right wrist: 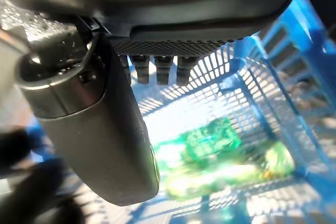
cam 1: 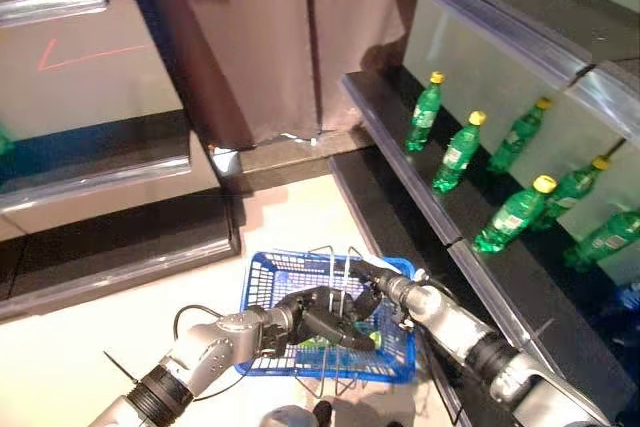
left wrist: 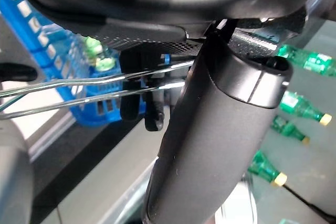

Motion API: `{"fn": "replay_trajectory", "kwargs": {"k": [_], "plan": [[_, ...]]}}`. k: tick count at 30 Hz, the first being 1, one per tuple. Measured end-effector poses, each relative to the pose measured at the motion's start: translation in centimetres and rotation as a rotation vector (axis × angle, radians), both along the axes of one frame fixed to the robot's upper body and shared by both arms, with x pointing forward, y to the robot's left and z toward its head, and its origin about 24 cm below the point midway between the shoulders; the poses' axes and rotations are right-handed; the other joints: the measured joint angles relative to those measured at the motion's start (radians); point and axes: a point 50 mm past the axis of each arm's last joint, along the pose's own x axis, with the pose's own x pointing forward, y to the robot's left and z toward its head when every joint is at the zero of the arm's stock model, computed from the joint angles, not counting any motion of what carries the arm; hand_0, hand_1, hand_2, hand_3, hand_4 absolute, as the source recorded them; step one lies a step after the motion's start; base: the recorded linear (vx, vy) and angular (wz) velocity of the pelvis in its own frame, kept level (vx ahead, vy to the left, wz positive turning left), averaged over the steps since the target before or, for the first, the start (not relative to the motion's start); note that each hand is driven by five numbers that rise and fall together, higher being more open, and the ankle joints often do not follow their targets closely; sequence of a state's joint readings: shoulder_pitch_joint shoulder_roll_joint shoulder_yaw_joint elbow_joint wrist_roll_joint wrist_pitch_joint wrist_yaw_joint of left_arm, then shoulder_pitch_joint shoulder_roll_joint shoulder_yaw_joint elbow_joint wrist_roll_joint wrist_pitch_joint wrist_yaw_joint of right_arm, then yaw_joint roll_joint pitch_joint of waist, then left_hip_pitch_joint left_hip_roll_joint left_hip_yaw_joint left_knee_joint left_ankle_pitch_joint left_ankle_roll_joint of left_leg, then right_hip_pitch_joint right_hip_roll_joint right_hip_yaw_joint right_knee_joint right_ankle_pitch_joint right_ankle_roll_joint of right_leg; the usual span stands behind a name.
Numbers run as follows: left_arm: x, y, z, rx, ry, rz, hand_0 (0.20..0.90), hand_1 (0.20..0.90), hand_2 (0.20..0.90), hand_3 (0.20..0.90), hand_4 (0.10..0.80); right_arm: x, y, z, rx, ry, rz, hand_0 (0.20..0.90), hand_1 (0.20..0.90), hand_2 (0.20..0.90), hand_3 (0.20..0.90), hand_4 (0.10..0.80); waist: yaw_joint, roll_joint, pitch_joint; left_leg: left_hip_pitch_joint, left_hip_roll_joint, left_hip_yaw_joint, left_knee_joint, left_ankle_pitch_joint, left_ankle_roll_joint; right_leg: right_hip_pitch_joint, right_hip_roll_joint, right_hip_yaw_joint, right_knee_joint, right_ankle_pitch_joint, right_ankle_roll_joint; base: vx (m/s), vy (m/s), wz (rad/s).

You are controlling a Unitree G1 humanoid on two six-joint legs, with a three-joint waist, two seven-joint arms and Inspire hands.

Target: Pick up the drink and place into the basket.

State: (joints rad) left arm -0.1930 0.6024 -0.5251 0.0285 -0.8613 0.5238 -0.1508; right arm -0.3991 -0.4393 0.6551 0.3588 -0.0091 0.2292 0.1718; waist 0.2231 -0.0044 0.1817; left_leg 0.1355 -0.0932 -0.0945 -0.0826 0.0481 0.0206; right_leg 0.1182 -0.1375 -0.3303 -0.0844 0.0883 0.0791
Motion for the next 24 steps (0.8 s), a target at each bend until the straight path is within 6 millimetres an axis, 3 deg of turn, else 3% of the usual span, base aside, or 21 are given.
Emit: {"fn": "replay_trajectory", "kwargs": {"k": [5, 11, 18, 24], "plan": [[0.4, 3.4, -0.5, 0.024, -0.025, 0.203, 0.300, 0.300, 0.300, 0.200, 0.100, -1.5, -3.8, 0.9, 0.113, -0.025, -0.102, 0.900, 0.900, 0.900, 0.900, 0.800, -0.062, -0.013, 0.001, -0.001, 0.005, 0.045, -0.001, -0.007, 0.010, -0.017, 0.007, 0.095, 0.000, 0.003, 0.005, -0.020, -0.002, -0.26], [-1.9, 7.2, -2.6, -0.001, 0.013, 0.461, 0.300, 0.300, 0.300, 0.200, 0.100, -6.1, -8.4, -1.1, 0.326, 0.084, -0.327, 0.900, 0.900, 0.900, 0.900, 0.800, -0.142, -0.023, -0.001, 0.003, 0.020, 0.119, -0.001, -0.024, 0.034, -0.048, 0.029, 0.178, -0.001, 0.015, -0.003, -0.019, -0.012, -0.41], [-4.1, 10.9, -6.1, -0.011, 0.071, 0.797, 0.300, 0.300, 0.300, 0.200, 0.100, -10.1, -7.2, -3.5, 0.758, 0.210, -0.524, 0.900, 0.900, 0.900, 0.900, 0.800, -0.232, -0.025, 0.000, 0.012, 0.040, 0.207, -0.001, -0.034, 0.032, -0.079, 0.058, 0.268, -0.006, 0.024, -0.012, -0.021, 0.002, -0.41], [-7.3, 12.8, -9.1, -0.112, 0.196, 1.100, 0.300, 0.300, 0.300, 0.200, 0.100, -10.1, -7.2, -3.2, 1.019, 0.193, -0.625, 0.900, 0.900, 0.900, 0.900, 0.800, -0.283, -0.029, -0.003, 0.022, 0.050, 0.279, -0.001, -0.044, 0.023, -0.105, 0.074, 0.324, -0.006, 0.038, -0.022, -0.007, 0.001, -0.41]]}}
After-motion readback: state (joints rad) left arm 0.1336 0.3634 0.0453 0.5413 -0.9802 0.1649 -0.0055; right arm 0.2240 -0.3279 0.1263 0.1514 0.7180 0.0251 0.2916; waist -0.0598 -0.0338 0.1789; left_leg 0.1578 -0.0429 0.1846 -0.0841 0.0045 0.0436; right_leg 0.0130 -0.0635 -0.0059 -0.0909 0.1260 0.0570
